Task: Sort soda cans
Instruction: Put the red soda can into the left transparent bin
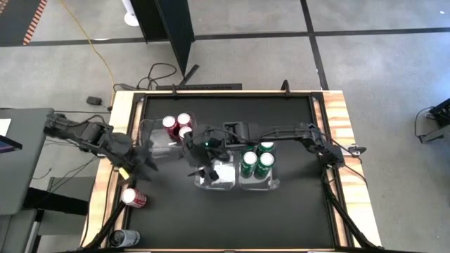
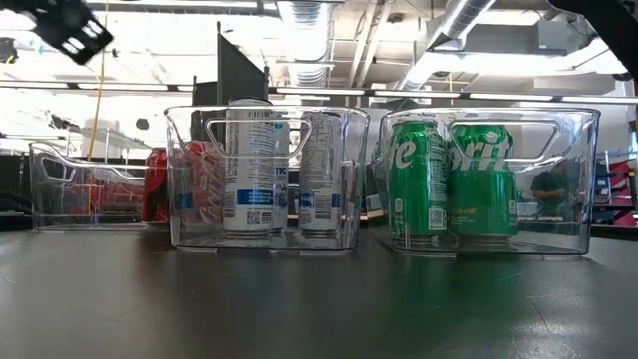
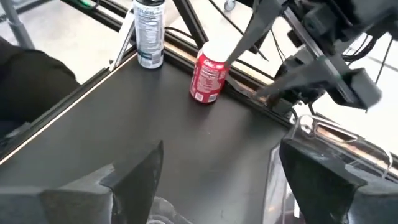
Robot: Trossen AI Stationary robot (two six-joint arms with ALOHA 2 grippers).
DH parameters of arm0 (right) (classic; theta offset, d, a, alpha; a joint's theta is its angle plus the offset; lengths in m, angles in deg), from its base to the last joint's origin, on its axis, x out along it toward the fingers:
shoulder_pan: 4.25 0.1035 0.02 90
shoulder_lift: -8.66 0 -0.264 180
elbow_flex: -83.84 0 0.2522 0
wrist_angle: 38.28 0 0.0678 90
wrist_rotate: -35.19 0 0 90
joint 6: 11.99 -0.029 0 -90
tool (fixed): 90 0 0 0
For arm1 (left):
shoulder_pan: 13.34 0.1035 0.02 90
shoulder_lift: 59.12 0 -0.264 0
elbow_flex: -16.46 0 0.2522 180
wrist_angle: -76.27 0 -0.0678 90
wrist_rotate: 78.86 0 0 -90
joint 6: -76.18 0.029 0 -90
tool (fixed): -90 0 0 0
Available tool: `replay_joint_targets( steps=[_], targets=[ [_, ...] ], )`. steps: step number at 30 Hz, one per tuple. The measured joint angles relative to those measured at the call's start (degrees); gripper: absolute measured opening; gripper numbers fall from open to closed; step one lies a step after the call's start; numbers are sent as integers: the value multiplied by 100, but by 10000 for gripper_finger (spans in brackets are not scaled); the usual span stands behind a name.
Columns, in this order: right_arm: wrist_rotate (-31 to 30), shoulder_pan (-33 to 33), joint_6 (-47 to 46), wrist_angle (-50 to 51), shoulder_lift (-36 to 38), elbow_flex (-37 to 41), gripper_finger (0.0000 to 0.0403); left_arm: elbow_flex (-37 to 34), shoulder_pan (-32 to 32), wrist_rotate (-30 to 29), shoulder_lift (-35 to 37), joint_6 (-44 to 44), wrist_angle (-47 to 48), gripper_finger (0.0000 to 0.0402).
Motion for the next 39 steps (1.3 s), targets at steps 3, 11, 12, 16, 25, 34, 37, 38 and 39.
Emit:
replay_joint_targets(
  steps=[3, 11, 12, 16, 25, 34, 37, 38, 39],
  targets=[
    [-295, 162, -115, -115, -2, 0, 332, 420, -441, 265, -250, -21, 726, 205],
    [-1040, 519, -576, -412, -2, 0, 329, 2255, -1126, 431, -1492, -1290, 3557, 205],
    [-1139, 563, -605, -434, -2, 0, 329, 2431, -1149, 394, -1651, -1594, 3906, 205],
    [-1635, 775, -642, -580, -2, 2, 329, 2706, -1239, 421, -2051, -2652, 4496, 205],
    [-2312, 1117, -489, -688, -2, 9, 329, 2442, -2145, 913, -2455, -4276, 4483, 205],
    [-2330, 1205, -707, -932, -16, 432, 329, 1769, -3295, 928, -2915, -4738, 4294, 222],
    [-2330, 1260, -841, -904, 0, 426, 329, 1764, -3511, 905, -2960, -4847, 3904, 255],
    [-2330, 1279, -844, -891, -3, 428, 329, 1764, -3571, 875, -2959, -4927, 3813, 267],
    [-2331, 1301, -842, -874, -11, 428, 329, 1764, -3631, 841, -2957, -5044, 3745, 281]
  ],
)
